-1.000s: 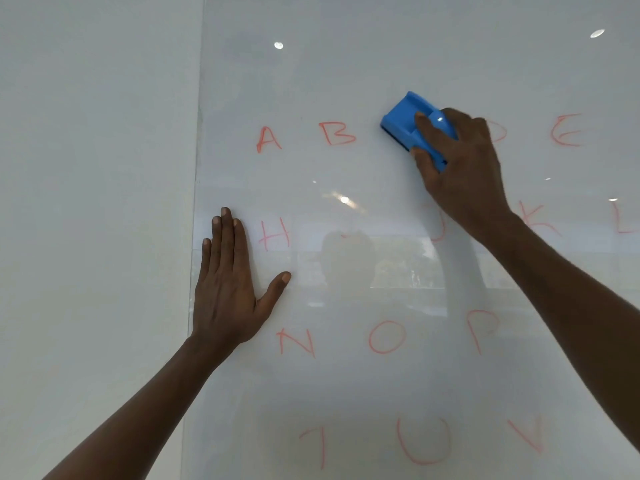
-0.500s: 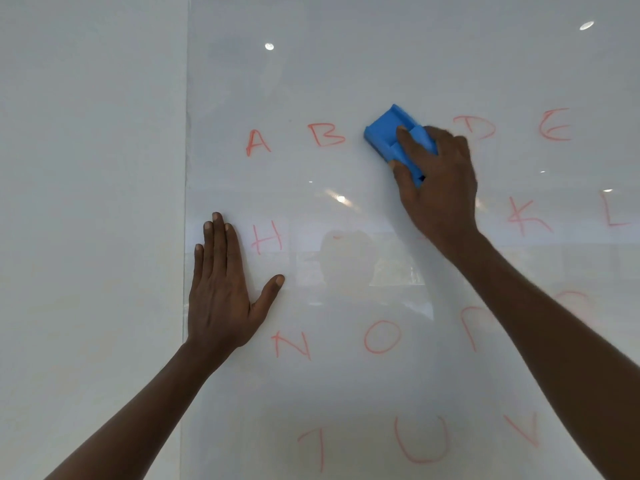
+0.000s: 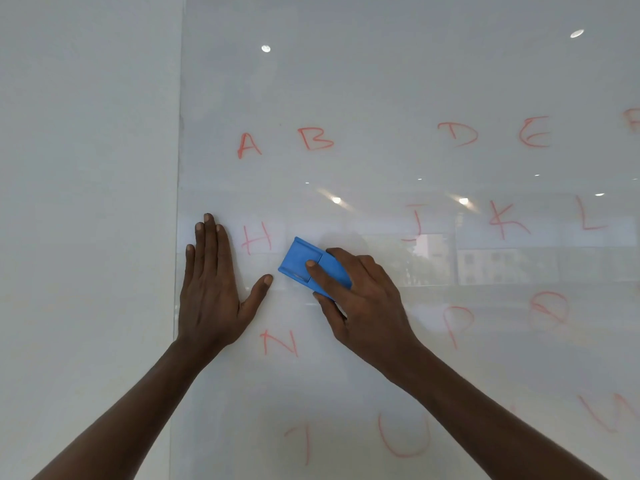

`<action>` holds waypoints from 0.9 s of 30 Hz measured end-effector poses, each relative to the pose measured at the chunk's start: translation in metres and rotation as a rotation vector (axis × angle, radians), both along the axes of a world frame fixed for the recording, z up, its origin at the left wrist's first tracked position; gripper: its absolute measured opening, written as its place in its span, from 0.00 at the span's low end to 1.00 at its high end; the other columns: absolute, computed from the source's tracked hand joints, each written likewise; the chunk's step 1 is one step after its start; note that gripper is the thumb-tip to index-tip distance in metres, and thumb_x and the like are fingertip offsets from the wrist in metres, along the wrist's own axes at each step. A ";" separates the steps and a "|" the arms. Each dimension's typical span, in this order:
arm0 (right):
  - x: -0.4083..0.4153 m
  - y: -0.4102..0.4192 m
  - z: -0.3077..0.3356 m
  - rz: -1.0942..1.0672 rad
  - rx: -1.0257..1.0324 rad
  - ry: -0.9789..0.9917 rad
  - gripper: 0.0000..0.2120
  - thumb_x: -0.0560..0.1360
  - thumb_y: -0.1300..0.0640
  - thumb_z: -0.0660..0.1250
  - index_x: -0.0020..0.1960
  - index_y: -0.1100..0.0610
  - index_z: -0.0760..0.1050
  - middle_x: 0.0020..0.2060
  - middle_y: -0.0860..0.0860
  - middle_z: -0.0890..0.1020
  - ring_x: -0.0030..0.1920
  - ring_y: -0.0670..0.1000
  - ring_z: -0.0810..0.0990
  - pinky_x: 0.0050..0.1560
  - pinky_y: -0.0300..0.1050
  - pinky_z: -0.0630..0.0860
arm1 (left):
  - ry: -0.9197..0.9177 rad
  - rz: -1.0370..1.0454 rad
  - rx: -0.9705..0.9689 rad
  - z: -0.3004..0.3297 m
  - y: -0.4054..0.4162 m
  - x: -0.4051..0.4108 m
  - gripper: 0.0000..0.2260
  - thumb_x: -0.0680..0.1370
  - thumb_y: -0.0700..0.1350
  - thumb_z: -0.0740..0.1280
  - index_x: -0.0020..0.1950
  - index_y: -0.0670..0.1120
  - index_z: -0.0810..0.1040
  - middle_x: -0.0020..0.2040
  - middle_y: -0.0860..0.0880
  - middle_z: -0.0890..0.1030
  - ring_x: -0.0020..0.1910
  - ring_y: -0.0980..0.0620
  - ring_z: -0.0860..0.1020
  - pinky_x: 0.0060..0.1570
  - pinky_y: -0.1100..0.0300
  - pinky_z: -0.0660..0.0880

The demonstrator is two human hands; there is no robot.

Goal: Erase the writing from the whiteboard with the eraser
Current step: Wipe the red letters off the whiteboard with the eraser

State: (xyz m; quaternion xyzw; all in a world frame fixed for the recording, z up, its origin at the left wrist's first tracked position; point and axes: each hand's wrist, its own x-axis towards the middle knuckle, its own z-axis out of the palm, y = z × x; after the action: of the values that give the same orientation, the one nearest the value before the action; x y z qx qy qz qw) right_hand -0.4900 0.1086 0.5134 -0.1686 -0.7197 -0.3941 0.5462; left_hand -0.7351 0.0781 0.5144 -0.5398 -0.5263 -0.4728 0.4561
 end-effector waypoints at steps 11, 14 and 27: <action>0.010 0.010 0.049 0.019 0.127 -0.102 0.17 0.78 0.53 0.66 0.66 0.52 0.76 0.64 0.56 0.76 0.57 0.58 0.76 0.54 0.53 0.74 | 0.006 0.007 0.005 0.001 -0.004 0.001 0.44 0.81 0.66 0.53 0.84 0.36 0.46 0.85 0.41 0.45 0.85 0.44 0.44 0.83 0.55 0.40; 0.006 0.010 0.084 -0.007 0.129 -0.069 0.18 0.76 0.52 0.68 0.66 0.51 0.77 0.65 0.57 0.77 0.57 0.59 0.77 0.55 0.51 0.73 | 0.007 0.008 0.009 0.001 -0.003 0.001 0.44 0.81 0.67 0.54 0.84 0.36 0.46 0.85 0.41 0.45 0.85 0.44 0.44 0.82 0.56 0.39; -0.002 0.007 0.221 -0.053 0.045 0.087 0.21 0.81 0.48 0.60 0.73 0.46 0.68 0.71 0.54 0.70 0.66 0.57 0.71 0.63 0.51 0.66 | -0.009 0.003 -0.005 0.000 -0.005 0.002 0.45 0.80 0.68 0.53 0.84 0.38 0.44 0.86 0.43 0.43 0.85 0.47 0.42 0.82 0.58 0.37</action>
State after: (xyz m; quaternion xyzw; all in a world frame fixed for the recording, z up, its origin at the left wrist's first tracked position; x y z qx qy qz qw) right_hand -0.4925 0.1154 0.7341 -0.1924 -0.6815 -0.4168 0.5699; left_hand -0.7330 0.0731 0.5149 -0.5380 -0.5303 -0.4734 0.4530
